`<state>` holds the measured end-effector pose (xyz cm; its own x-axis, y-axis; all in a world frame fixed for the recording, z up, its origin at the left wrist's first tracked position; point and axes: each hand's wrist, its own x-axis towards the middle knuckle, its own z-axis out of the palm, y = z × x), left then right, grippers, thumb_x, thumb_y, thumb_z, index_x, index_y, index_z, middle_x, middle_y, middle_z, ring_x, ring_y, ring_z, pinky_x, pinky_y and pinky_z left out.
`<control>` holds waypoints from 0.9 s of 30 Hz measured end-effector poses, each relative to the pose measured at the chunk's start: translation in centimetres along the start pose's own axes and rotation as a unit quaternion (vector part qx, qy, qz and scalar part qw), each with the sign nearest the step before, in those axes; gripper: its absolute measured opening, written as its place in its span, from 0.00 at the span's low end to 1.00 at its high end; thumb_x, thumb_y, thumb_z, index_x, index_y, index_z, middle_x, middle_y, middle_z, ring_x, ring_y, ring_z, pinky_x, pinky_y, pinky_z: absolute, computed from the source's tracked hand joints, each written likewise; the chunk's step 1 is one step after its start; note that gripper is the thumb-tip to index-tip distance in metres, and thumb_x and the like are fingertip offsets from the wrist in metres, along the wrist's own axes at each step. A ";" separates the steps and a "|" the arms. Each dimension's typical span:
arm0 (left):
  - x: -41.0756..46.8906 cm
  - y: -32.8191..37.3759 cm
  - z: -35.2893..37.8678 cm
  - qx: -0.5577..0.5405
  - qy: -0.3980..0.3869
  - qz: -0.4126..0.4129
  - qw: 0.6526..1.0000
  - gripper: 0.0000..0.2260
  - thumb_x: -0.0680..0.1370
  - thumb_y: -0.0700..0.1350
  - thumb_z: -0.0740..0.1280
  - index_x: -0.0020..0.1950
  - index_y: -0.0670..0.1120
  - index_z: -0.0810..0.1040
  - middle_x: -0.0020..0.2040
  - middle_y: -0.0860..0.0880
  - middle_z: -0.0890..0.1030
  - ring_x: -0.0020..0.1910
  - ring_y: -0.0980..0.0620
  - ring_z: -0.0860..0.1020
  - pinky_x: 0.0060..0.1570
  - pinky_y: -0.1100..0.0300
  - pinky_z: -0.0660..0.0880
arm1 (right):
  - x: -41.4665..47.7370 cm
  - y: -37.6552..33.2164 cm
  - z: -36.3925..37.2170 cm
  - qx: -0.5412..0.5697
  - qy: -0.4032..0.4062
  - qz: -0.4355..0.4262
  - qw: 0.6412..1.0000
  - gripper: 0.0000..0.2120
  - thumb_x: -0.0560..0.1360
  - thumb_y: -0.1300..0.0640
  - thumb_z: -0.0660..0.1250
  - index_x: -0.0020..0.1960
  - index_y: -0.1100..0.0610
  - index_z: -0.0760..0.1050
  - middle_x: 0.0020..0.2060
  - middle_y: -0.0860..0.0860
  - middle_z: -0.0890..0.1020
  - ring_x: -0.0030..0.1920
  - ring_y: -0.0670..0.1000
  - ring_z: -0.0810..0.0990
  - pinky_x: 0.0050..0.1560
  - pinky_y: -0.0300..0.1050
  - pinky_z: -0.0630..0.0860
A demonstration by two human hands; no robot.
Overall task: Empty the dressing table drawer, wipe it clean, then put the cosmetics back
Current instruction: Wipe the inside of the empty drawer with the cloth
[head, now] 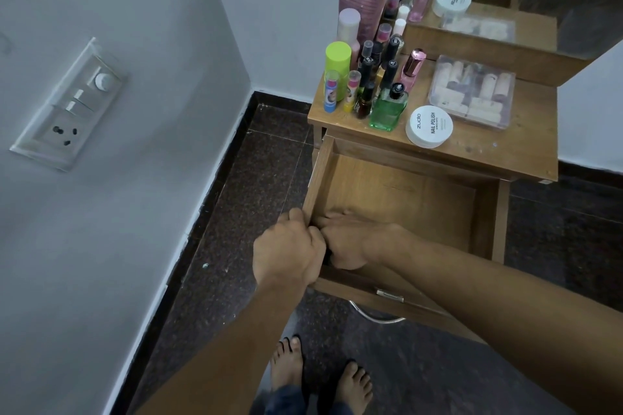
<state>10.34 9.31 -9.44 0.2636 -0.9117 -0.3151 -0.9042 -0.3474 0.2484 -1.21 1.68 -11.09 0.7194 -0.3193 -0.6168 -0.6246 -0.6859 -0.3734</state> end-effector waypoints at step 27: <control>-0.3 0.2 -0.1 -0.009 0.017 0.010 1.000 0.11 0.81 0.49 0.56 0.54 0.44 0.72 0.52 0.44 0.80 0.47 0.40 0.80 0.46 0.49 0.74 | -9.4 6.0 3.3 0.162 -0.138 0.124 0.969 0.24 0.74 0.69 0.55 0.62 0.56 0.81 0.54 0.52 0.82 0.57 0.54 0.80 0.59 0.47 0.77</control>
<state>10.16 9.48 -9.26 0.2564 -0.9256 -0.2785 -0.9037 -0.3318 0.2708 -12.76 2.74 -9.86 0.4545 -0.2307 -0.8603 -0.8626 -0.3547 -0.3606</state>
